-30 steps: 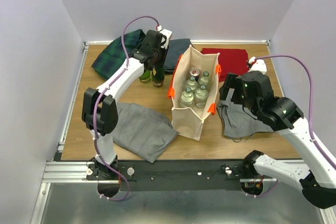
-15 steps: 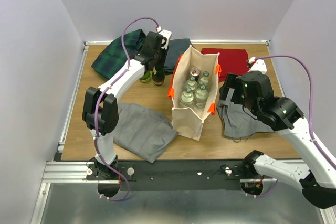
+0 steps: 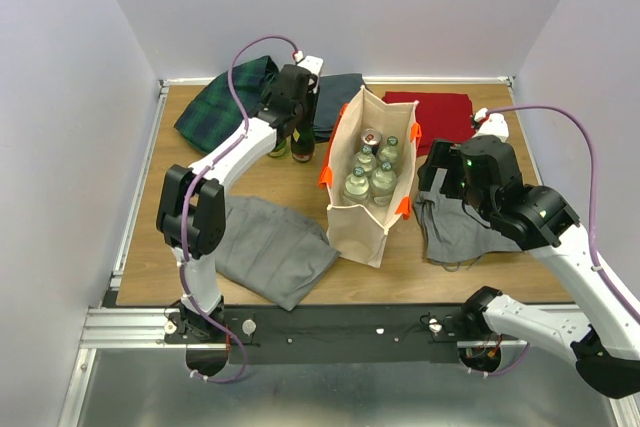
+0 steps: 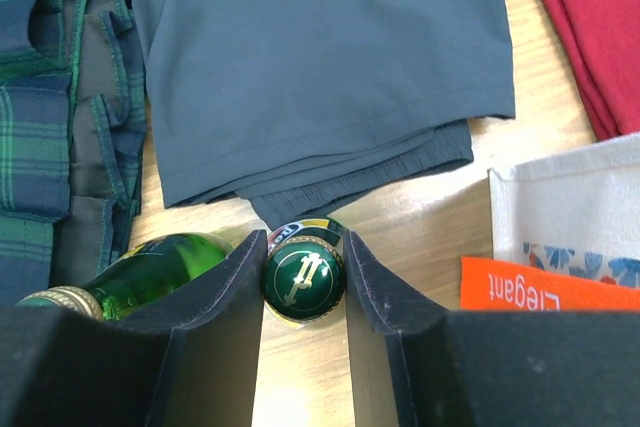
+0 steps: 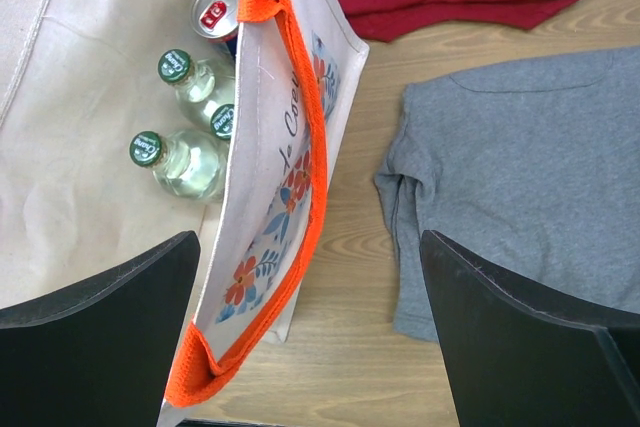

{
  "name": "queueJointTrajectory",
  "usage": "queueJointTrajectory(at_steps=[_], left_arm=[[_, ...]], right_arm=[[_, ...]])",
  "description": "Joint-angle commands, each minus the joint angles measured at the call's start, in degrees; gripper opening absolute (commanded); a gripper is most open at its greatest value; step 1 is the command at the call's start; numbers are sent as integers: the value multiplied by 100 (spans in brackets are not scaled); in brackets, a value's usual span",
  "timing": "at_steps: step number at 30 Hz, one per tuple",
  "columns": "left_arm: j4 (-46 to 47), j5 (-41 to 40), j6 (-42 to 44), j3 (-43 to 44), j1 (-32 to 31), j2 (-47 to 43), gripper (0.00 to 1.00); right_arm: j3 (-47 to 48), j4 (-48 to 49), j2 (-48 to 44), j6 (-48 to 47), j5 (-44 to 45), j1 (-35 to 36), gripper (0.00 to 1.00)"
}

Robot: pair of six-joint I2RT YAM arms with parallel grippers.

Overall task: Take the beverage out of the canvas bag
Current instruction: Place the drink at the center of the board.

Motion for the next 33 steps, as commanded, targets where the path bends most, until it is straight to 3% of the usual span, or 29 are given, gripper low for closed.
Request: queueJointTrajectory(at_steps=[1, 21, 26, 27, 31, 33], left_arm=[[465, -445, -116, -174, 29, -331, 0], [474, -594, -231, -728, 38, -638, 0], [465, -603, -239, -754, 38, -647, 4], [465, -603, -239, -754, 38, -638, 10], [456, -612, -248, -746, 38, -630, 14], [447, -612, -257, -745, 38, -630, 21]], right_arm=[[-8, 152, -21, 32, -71, 32, 100], [-52, 196, -3, 24, -123, 32, 100], [-52, 187, -3, 24, -132, 32, 100], [-52, 187, -3, 32, -132, 32, 100], [-69, 187, 5, 32, -132, 32, 100], [-61, 187, 14, 32, -150, 23, 100]])
